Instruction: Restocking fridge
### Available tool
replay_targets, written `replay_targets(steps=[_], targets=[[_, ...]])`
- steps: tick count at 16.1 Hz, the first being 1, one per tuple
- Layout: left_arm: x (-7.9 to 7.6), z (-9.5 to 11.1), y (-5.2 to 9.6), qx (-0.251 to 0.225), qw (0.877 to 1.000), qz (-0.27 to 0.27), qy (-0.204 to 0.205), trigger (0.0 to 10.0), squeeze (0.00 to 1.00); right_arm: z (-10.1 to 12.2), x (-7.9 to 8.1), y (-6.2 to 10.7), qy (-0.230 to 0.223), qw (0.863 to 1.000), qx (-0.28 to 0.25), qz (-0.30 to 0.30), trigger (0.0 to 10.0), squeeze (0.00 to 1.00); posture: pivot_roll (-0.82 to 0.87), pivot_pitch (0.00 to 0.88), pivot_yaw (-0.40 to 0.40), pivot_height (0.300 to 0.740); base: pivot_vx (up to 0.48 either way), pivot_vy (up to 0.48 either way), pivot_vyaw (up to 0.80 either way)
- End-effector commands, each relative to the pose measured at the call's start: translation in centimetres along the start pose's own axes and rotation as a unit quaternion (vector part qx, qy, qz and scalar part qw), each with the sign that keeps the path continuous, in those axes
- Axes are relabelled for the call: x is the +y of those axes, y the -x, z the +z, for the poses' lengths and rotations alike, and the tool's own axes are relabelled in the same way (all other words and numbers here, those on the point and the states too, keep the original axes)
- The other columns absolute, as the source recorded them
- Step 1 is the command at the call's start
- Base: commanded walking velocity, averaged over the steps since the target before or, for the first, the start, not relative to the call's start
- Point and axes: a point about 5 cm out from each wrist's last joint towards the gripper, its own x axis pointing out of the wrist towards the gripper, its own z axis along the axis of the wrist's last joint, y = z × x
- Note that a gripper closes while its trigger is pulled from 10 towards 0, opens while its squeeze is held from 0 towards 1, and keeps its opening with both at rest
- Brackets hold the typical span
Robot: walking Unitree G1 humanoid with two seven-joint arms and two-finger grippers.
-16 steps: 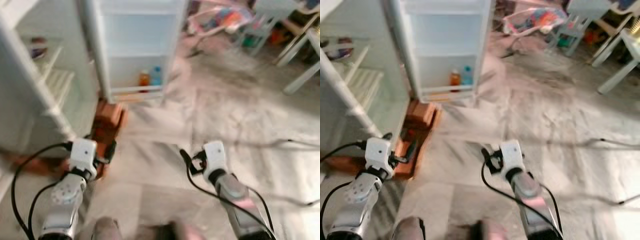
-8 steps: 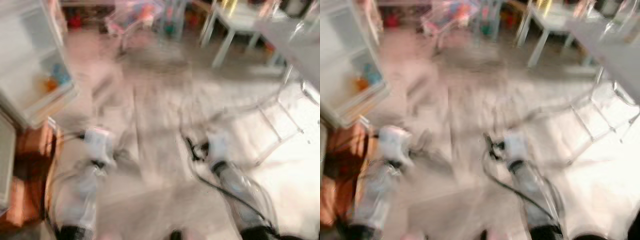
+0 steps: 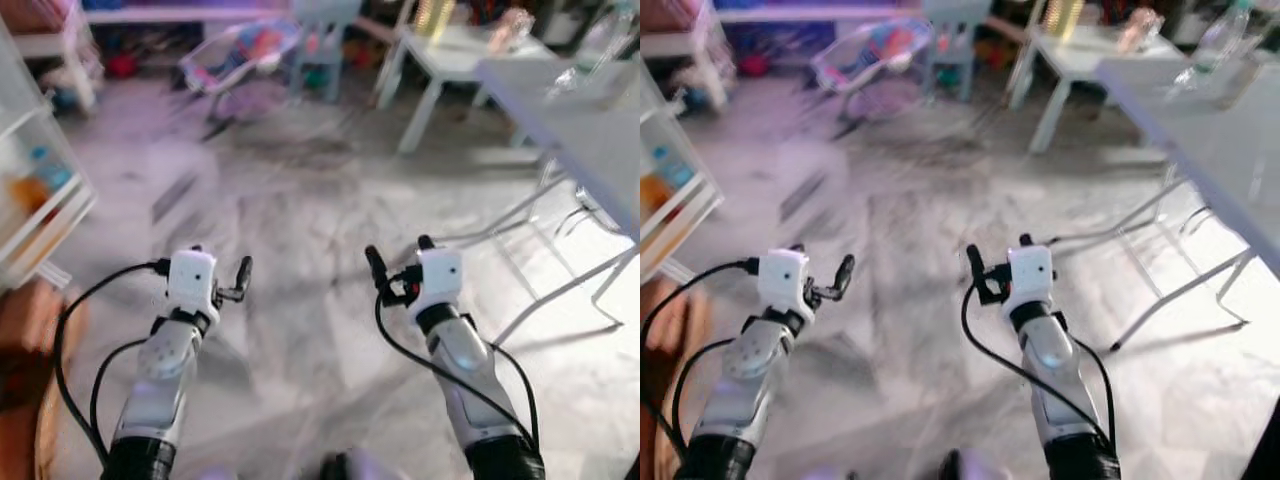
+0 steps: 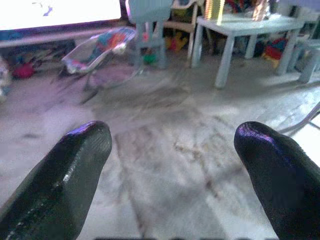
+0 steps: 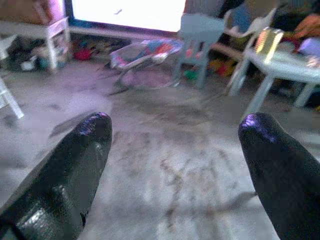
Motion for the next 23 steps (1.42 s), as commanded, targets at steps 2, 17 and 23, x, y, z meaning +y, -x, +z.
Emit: replay_targets(steps=[2, 17, 23], targets=[[-0.2, -0.2, -0.1, 0.003, 1.0, -0.004, -0.008, 10.0, 0.0, -0.1, -0.5, 0.2, -0.007, 1.0, -0.004, -0.017, 10.0, 0.0, 0.07, 0.04, -0.096, 0.74, 0.48, 0.0, 0.0], [5.5, 1.9, 4.0, -0.01, 0.997, 0.07, -0.039, 10.0, 0.0, 2.3, -2.8, 1.9, -0.046, 0.991, -0.056, -0.109, 10.0, 0.0, 0.06, 0.048, -0.101, 0.74, 0.476, 0.0, 0.0], [3.0, 1.3, 2.6, -0.04, 0.994, 0.06, -0.077, 10.0, 0.0, 1.6, -3.1, 1.8, -0.05, 0.993, -0.036, -0.102, 10.0, 0.0, 0.04, 0.015, -0.088, 0.74, 0.472, 0.0, 0.0]])
